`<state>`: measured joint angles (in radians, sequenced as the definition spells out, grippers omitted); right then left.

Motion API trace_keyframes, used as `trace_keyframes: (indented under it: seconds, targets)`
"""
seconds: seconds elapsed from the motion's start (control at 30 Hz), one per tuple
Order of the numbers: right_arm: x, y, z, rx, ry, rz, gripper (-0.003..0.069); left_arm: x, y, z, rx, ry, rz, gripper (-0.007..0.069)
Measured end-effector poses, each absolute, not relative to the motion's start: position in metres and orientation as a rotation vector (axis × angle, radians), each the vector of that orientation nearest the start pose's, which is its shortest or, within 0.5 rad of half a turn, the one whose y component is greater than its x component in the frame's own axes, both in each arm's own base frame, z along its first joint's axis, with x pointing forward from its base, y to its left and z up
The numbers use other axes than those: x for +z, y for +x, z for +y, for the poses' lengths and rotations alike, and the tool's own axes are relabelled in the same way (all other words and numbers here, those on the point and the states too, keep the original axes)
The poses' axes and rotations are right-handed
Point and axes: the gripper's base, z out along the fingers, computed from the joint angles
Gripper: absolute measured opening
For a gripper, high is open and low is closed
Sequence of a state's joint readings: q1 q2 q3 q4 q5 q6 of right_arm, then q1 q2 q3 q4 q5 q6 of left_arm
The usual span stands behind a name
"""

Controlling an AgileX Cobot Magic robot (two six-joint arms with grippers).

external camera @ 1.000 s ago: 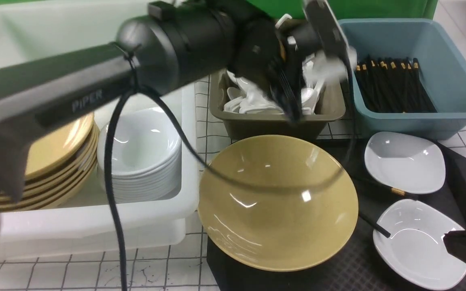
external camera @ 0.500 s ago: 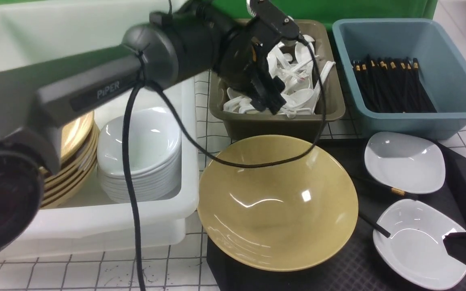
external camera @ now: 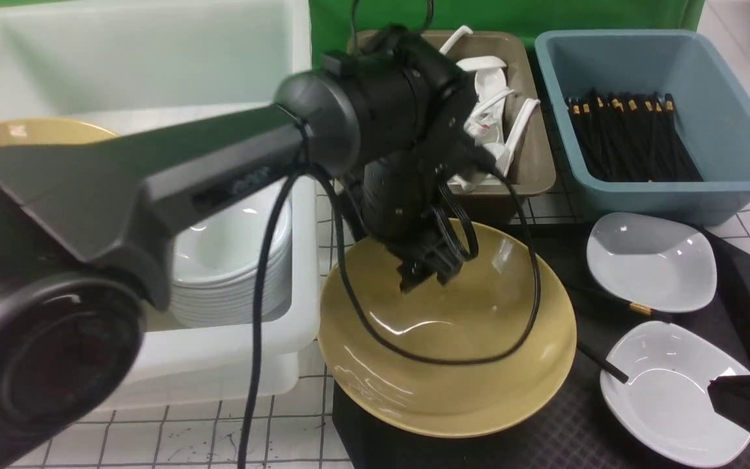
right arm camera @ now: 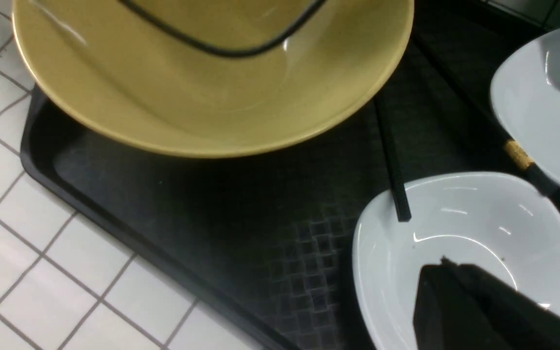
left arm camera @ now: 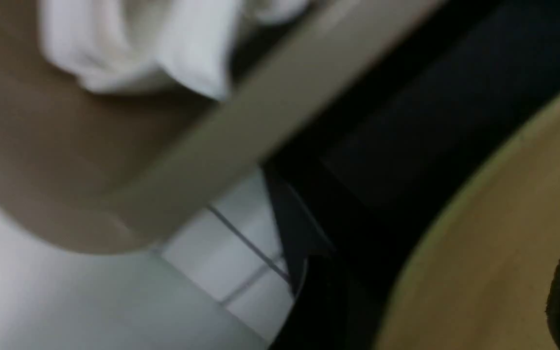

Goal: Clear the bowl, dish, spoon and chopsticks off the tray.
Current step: Use the left arm to grab the yellow noodle bowl on the left, then use the left arm to put the noodle bowl into the large storage box on the left

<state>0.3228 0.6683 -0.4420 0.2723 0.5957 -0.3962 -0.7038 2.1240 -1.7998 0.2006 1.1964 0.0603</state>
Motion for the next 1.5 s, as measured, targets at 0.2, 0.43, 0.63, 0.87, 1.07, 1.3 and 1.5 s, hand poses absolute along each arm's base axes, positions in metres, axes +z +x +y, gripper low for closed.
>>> trace_keyframes:
  seconds: [0.2,0.43,0.63,0.87,1.07,1.3,1.5]
  targets:
    - [0.256,0.111,0.052,0.255,-0.633,2.202,0.0041,0.212,0.345,-0.278,0.115,1.322,2.701,0.0221]
    - [0.256,0.110,0.052,0.260,-0.635,2.209,0.0046,0.254,0.332,-0.276,-0.033,1.277,2.665,0.0064]
    - [0.256,0.110,0.052,0.260,-0.635,2.209,0.0047,0.330,0.308,-0.263,-0.198,1.202,2.461,0.0014]
    - [0.256,0.110,0.052,0.262,-0.634,2.210,0.0047,0.438,0.288,-0.149,-0.239,0.649,2.376,0.0006]
    - [0.256,0.110,0.052,0.262,-0.633,2.210,0.0047,0.464,0.233,0.002,0.059,-0.024,2.338,0.0006]
    - [0.256,0.110,0.052,0.265,-0.631,2.209,0.0047,0.401,0.213,0.070,0.161,-0.394,2.340,0.0006]
    - [0.257,0.111,0.053,0.292,-0.607,2.201,0.0048,0.348,0.238,0.092,0.123,-0.496,2.377,0.0057]
